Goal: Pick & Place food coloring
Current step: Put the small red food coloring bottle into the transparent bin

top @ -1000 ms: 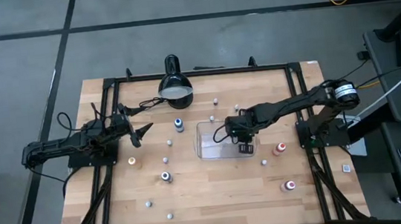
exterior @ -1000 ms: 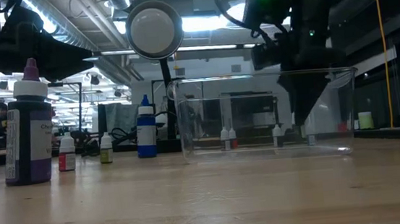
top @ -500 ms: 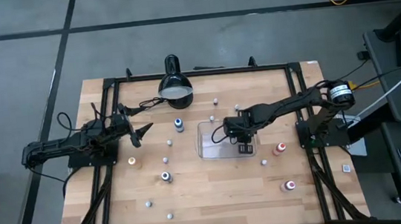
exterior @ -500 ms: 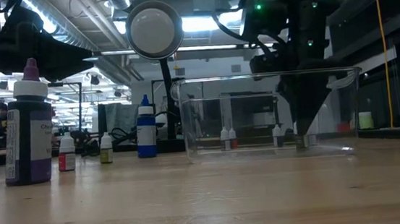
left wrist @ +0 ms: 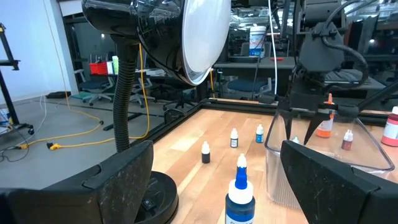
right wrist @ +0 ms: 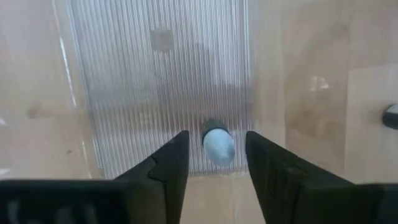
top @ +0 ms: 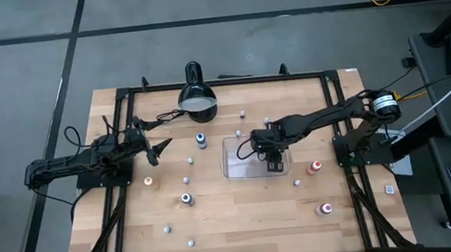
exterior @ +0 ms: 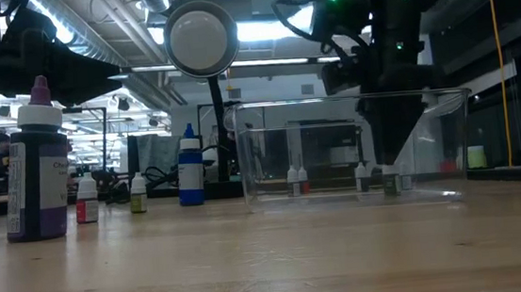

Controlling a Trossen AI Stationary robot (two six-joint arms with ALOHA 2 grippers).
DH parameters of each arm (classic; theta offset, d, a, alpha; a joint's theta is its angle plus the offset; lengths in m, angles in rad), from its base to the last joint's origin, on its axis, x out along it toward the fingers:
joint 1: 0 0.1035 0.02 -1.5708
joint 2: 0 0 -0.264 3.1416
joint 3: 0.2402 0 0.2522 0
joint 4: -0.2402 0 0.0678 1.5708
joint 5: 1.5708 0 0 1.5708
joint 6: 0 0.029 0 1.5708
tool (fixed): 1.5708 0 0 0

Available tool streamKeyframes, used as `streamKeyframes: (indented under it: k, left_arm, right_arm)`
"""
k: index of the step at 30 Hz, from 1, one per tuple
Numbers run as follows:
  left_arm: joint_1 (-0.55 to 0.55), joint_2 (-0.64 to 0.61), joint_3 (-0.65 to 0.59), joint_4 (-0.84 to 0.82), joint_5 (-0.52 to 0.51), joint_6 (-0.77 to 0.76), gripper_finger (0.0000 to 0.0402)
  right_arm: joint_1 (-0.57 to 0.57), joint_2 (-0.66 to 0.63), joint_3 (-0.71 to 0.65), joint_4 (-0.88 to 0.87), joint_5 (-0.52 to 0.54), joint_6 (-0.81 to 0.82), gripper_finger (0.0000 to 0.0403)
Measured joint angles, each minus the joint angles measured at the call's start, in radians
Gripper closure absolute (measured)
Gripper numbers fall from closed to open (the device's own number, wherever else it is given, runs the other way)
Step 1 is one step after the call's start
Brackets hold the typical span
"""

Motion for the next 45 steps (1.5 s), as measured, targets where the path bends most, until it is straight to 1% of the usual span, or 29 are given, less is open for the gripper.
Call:
streamKeyframes:
  k: [4, 12, 18, 22, 29, 35, 38, 45]
  left_arm:
    - [0.000, 0.000, 0.000, 0.000, 0.000, 0.000, 0.0054]
    - [0.000, 0.000, 0.000, 0.000, 0.000, 0.000, 0.0054]
    - [0.000, 0.000, 0.000, 0.000, 0.000, 0.000, 0.0054]
    - [0.000, 0.000, 0.000, 0.000, 0.000, 0.000, 0.0054]
    - [0.000, 0.000, 0.000, 0.000, 0.000, 0.000, 0.0054]
    - [0.000, 0.000, 0.000, 0.000, 0.000, 0.000, 0.0054]
    - [0.000, 0.000, 0.000, 0.000, 0.000, 0.000, 0.0054]
    - [0.000, 0.000, 0.000, 0.000, 0.000, 0.000, 0.0054]
  right_arm:
    - [0.000, -0.002, 0.040, -0.059, 0.000, -0.001, 0.0217]
    - [0.006, -0.004, 0.174, -0.187, 0.002, 0.008, 0.0174]
    - [0.045, -0.036, 0.265, -0.234, 0.003, 0.016, 0.0126]
    - [0.080, -0.065, 0.319, -0.299, 0.002, 0.076, 0.0102]
    - [0.152, -0.126, 0.341, -0.441, 0.000, 0.226, 0.0096]
    - [0.236, -0.170, 0.341, -0.552, -0.001, 0.377, 0.0096]
    - [0.282, -0.180, 0.341, -0.574, -0.009, 0.434, 0.0096]
    - [0.379, -0.179, 0.306, -0.563, -0.020, 0.562, 0.0096]
